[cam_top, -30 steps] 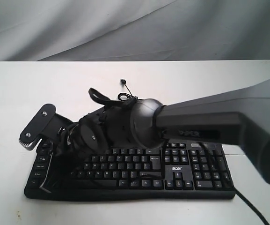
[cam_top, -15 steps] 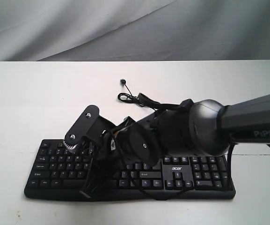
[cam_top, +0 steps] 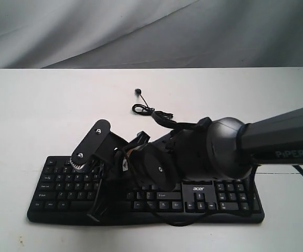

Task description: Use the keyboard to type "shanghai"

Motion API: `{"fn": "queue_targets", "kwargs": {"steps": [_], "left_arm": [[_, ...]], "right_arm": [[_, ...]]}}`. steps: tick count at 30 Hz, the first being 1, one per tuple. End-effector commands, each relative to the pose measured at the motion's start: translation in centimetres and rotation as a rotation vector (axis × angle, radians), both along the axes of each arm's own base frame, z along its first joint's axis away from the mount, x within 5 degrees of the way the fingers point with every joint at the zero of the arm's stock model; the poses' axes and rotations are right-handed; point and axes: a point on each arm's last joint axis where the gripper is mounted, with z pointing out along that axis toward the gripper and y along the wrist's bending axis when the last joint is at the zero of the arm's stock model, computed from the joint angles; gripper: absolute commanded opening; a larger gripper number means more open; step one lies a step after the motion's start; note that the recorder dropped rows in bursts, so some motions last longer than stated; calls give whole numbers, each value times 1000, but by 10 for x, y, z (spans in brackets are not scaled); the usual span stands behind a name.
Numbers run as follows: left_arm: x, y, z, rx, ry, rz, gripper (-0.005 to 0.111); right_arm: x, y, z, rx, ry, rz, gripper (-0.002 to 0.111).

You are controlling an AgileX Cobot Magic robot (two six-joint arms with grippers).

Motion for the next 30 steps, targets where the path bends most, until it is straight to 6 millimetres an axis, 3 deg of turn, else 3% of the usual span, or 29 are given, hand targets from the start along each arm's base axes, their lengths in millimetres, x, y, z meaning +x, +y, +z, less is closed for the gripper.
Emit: {"fn": "queue_targets", "kwargs": {"steps": [1, 30], "left_arm": [[0, -1, 0, -5, -10, -8, 0], [0, -1, 0, -5, -10, -8, 0]], "right_arm": [[-1, 1, -1, -3, -13, 13, 0], [-1, 4, -13, -20, -31, 38, 0]]}}
